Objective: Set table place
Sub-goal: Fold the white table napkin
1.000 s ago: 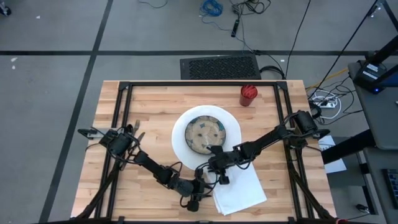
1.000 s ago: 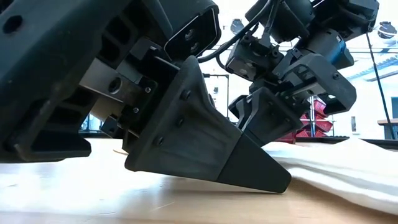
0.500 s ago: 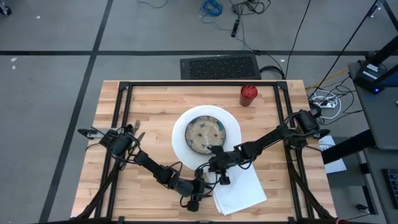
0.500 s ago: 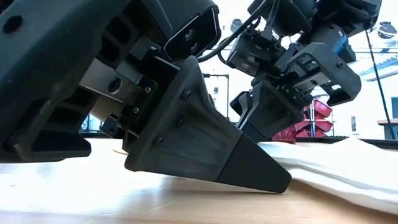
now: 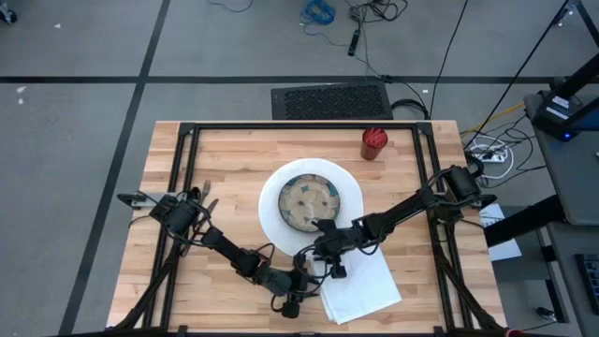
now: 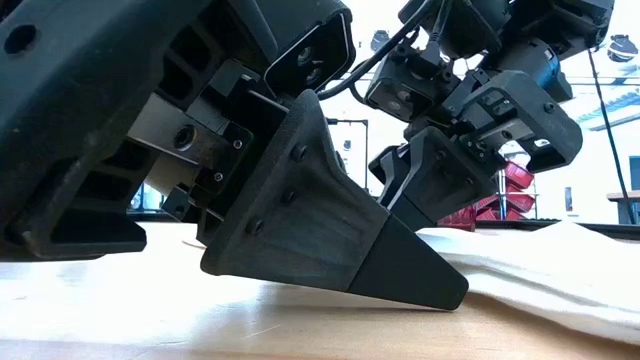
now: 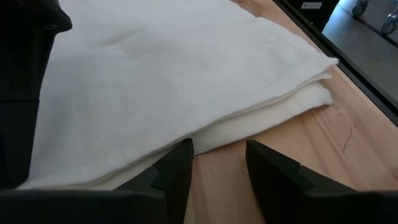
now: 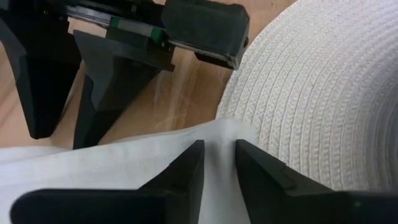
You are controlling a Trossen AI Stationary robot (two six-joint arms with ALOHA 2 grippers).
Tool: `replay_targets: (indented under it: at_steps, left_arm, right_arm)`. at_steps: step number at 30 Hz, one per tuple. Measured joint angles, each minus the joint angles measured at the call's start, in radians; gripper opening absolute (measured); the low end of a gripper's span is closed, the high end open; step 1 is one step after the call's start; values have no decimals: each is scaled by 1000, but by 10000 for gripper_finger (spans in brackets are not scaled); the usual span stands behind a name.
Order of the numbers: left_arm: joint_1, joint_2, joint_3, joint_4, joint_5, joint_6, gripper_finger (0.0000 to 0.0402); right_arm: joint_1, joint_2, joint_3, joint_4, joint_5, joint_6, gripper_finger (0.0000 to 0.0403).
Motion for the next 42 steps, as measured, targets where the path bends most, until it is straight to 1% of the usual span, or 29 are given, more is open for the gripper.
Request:
replay_targets:
  at_steps: [11,15,20,26,42]
  left_arm:
    - [0,0,0,0,0,0,139]
    - [0,0,0,0,1,1,139]
    - [0,0,0,0,1,1,139]
    - [0,0,0,0,1,0,139]
    - [0,0,0,0,1,0,139]
  right_arm:
    - [2,0,0,5,0,-16,63]
    - [12,0,0,35,-1,-38,53]
    - [13,0,1,30,-2,-39,36]
    - [13,0,1,35,-2,-39,4]
    - [-2,-9,2,67,5,-41,0]
